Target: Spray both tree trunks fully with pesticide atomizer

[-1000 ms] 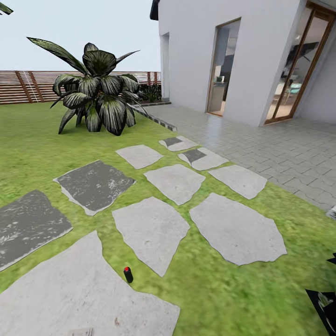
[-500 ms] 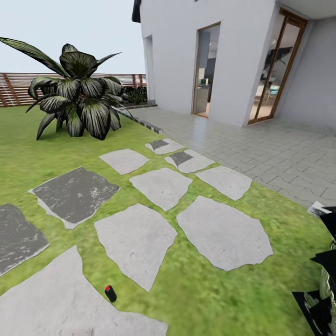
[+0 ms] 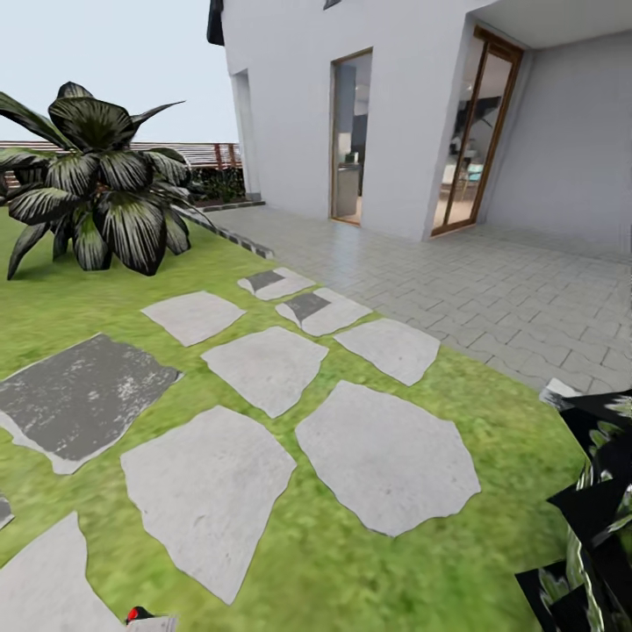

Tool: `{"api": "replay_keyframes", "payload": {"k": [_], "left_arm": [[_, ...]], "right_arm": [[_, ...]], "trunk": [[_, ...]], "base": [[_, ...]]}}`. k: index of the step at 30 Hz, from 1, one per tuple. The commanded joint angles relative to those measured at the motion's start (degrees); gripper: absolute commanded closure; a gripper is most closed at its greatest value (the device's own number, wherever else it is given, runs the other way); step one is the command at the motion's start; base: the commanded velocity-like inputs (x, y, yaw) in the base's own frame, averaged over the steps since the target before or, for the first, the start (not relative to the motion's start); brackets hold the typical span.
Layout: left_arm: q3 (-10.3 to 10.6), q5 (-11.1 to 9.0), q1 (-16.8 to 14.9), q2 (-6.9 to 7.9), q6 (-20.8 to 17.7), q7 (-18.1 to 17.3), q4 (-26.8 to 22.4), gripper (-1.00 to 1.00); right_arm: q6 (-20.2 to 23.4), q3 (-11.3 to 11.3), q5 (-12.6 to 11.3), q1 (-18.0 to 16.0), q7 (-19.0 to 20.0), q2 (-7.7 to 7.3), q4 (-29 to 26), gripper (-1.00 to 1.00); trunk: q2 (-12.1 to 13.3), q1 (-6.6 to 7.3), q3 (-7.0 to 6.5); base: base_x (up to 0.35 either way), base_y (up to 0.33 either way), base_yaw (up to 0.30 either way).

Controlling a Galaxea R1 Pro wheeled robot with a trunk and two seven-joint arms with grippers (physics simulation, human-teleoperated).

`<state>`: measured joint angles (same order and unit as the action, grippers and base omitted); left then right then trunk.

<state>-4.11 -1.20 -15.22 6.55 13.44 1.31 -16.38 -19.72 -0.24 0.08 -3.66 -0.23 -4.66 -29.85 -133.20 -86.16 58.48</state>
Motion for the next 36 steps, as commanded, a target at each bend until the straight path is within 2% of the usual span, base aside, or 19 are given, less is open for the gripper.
{"api": "replay_keyframes", "payload": {"k": [1, 9, 20, 36], "left_arm": [[-0.1, -0.1, 0.0, 0.01, 0.2, 0.0, 0.0, -1.0], [-0.1, -0.1, 0.0, 0.04, 0.2, 0.0, 0.0, -1.0], [-0.1, -0.1, 0.0, 0.03, 0.2, 0.0, -0.1, -1.0], [-0.1, -0.1, 0.0, 0.0, 0.2, 0.0, -0.1, -1.0]], "right_arm": [[-0.2, 0.0, 0.0, 0.0, 0.0, 0.01, 0.1, -1.0], [-0.2, 0.0, 0.0, 0.0, 0.0, 0.01, 0.1, -1.0], [-0.2, 0.0, 0.0, 0.0, 0.0, 0.01, 0.1, -1.0], [-0.2, 0.0, 0.0, 0.0, 0.0, 0.01, 0.1, -1.0]], "trunk": [[0.0, -0.02, 0.04], [0.0, -0.02, 0.03], [0.0, -0.02, 0.03], [0.0, -0.02, 0.03]], "base": [[0.282, -0.203, -0.023], [0.272, -0.192, -0.006], [0.091, -0.026, 0.0], [0.309, -0.028, 0.0]]}}
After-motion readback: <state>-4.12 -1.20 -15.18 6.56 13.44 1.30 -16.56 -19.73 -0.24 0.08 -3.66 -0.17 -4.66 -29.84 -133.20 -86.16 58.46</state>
